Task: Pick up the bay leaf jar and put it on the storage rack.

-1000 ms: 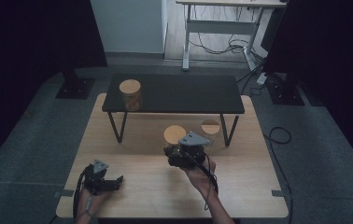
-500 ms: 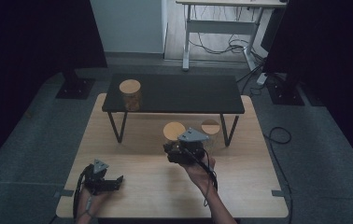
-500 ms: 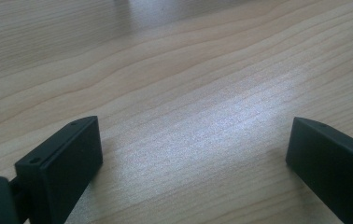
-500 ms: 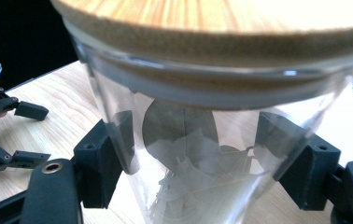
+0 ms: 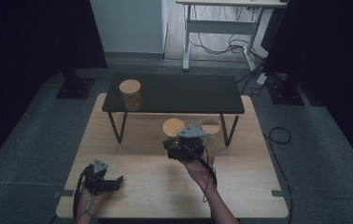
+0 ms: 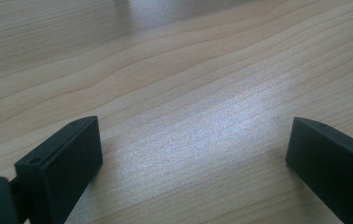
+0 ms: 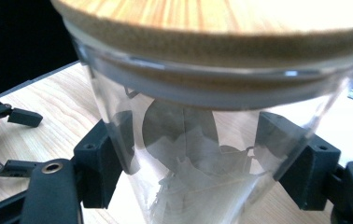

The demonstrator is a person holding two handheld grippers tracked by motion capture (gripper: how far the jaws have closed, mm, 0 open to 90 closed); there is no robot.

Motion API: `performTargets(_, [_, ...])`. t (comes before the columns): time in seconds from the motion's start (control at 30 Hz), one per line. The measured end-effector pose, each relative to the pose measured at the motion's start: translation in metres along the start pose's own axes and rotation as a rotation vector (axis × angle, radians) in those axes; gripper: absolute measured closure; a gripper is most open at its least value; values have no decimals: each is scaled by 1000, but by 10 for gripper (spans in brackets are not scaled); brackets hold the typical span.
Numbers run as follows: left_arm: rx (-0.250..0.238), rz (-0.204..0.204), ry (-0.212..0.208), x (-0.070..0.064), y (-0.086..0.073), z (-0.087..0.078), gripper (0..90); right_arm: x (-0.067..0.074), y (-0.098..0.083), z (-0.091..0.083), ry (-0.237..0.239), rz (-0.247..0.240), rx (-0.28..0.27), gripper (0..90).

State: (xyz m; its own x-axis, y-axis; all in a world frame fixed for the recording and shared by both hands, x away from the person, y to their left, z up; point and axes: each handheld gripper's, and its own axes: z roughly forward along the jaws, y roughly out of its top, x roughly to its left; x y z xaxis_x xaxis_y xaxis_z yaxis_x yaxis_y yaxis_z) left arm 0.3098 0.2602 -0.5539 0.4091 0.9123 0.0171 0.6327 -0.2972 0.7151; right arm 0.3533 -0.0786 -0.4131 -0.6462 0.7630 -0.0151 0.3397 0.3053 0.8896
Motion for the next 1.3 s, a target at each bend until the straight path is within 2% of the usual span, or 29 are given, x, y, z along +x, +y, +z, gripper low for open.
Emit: performTargets(1.3, [1, 0, 0, 0, 0, 0, 32, -10, 27, 11, -14, 12, -9, 253])
